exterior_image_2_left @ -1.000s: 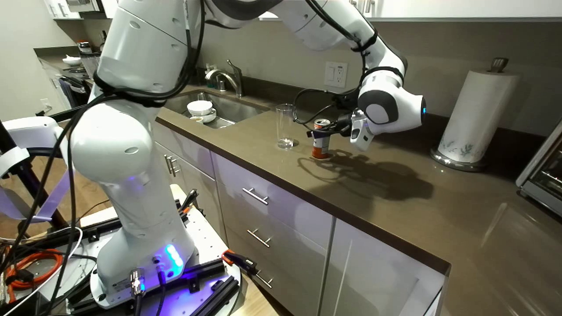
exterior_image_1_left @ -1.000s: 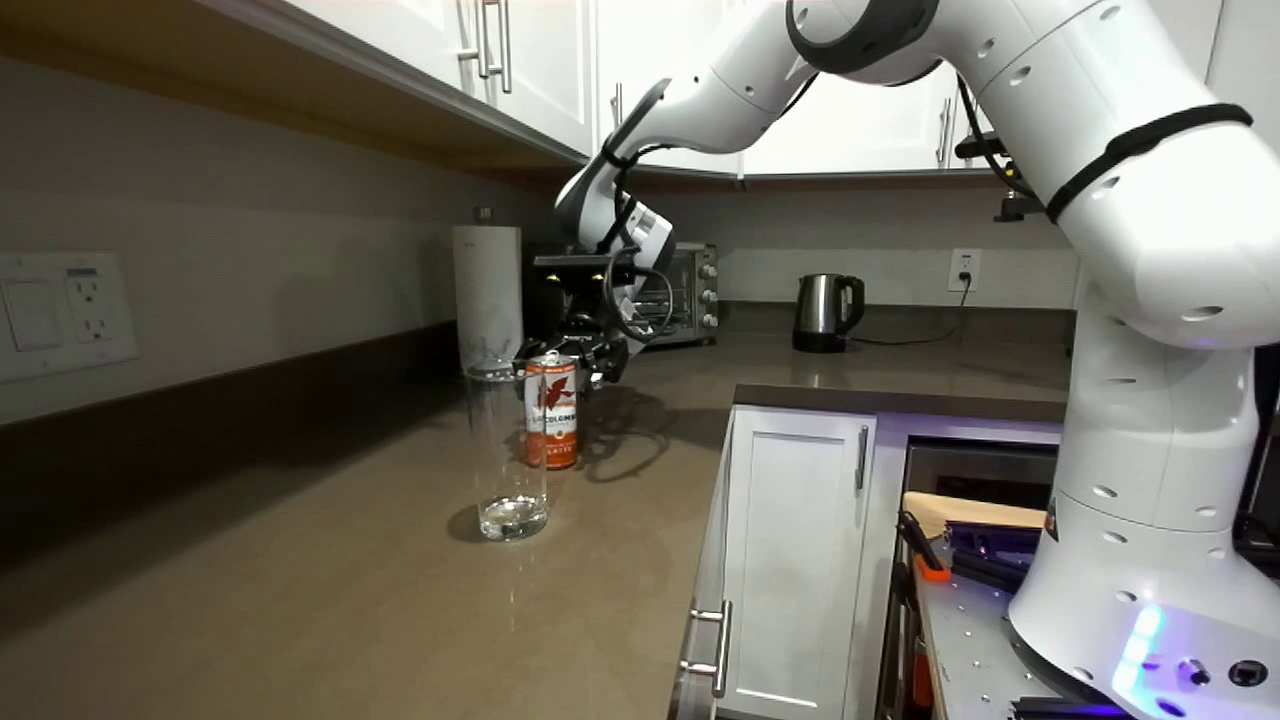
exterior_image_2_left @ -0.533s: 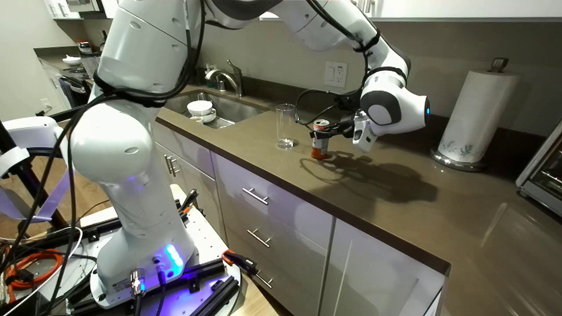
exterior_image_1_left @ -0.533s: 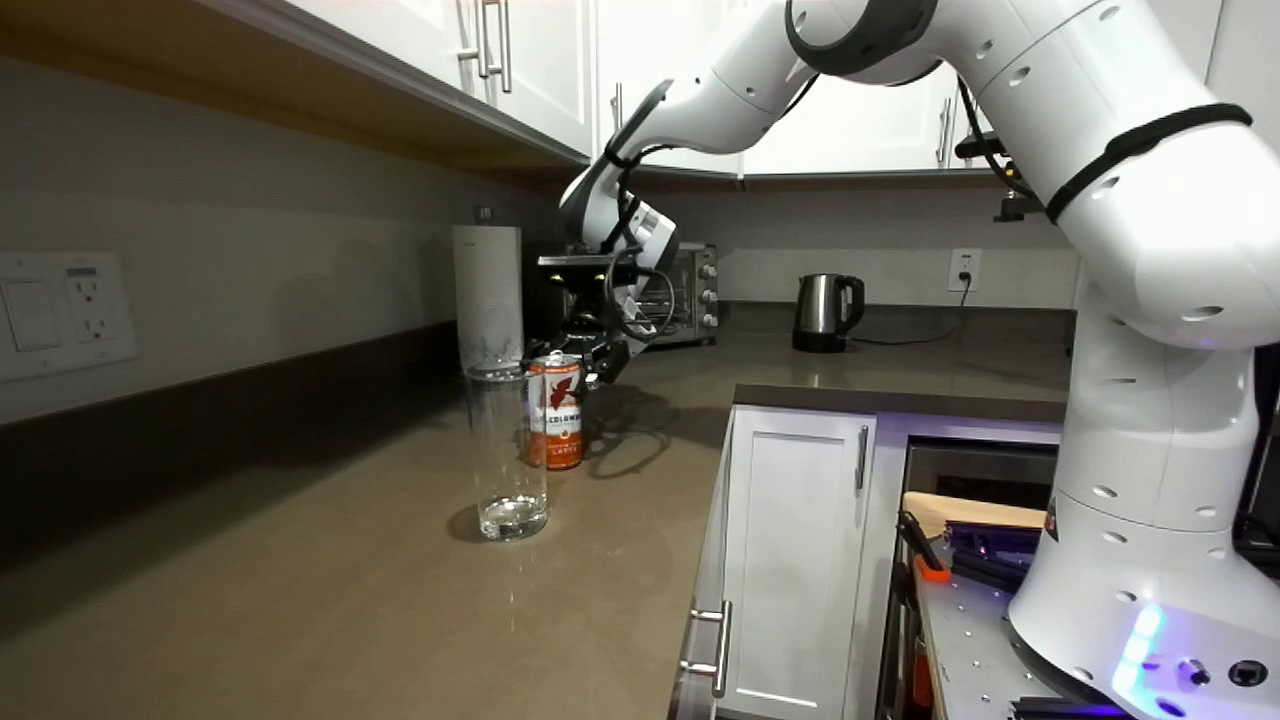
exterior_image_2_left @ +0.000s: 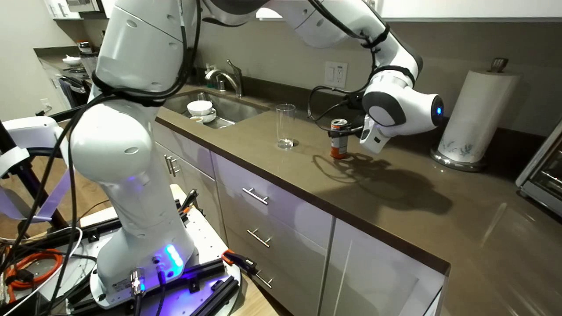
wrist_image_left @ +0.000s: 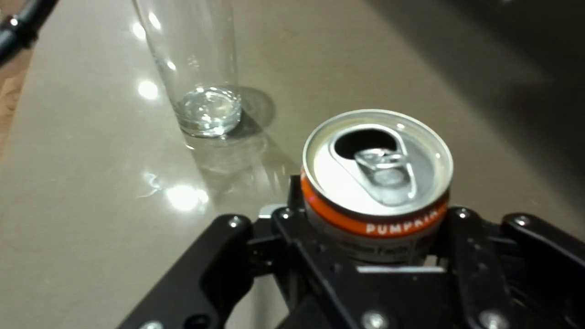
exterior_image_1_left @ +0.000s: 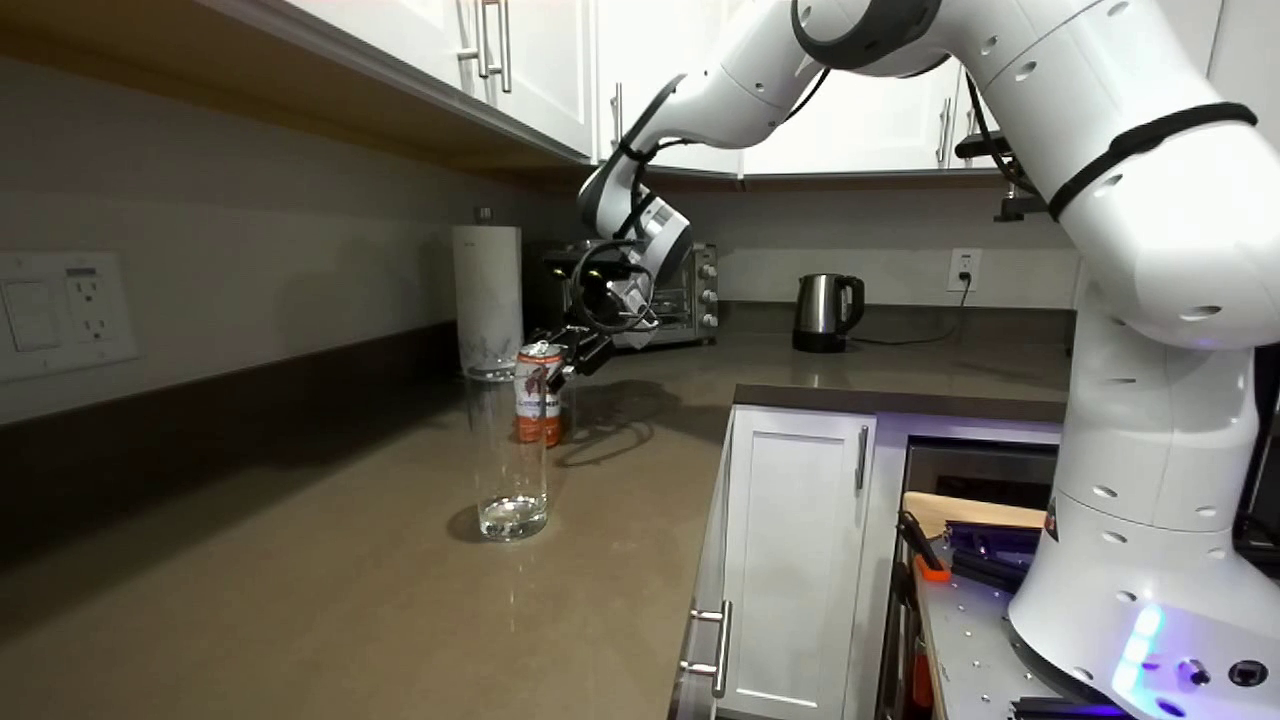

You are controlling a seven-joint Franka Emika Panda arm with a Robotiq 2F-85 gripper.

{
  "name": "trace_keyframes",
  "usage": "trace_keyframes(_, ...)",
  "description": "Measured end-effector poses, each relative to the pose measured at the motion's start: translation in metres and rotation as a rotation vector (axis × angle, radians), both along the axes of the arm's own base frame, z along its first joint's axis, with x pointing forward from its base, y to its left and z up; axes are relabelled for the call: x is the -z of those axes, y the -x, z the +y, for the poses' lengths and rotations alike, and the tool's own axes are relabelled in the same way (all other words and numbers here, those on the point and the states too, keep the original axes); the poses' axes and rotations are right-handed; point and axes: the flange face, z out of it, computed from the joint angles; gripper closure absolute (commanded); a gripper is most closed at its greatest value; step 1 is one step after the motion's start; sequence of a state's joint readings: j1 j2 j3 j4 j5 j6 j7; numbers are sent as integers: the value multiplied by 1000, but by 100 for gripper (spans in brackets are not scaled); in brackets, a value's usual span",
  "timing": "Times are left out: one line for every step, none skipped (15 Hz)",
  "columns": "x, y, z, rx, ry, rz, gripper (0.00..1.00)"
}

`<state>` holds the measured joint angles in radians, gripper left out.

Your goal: Pick up the can, pour its contents in the glass cup and put it down

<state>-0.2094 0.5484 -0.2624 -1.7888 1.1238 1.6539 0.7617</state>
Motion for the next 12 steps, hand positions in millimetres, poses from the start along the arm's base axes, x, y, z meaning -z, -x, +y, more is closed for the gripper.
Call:
trace_keyframes(-1,-1,-4,42,14,-3,21)
trace_keyframes(-2,-1,-7,75,27,-7,13)
trace_keyframes(-2,-1,-10,106,38,-7,19)
trace_keyframes(-2,0,-12,132,48,-5,1)
trace_keyframes(-2,1,-13,149,54,-2,3)
trace_keyframes(-2,2,-14,163,58,2,0)
trace_keyframes(-2,3,-14,170,59,4,0)
trace_keyframes(-3,4,-13,169,56,5,0)
trace_keyframes(-3,4,-12,166,53,5,0)
trace_keyframes(-3,4,-11,162,50,5,0)
trace_keyframes(-4,3,-9,155,44,4,0)
trace_keyframes(-5,3,-7,144,37,-1,0)
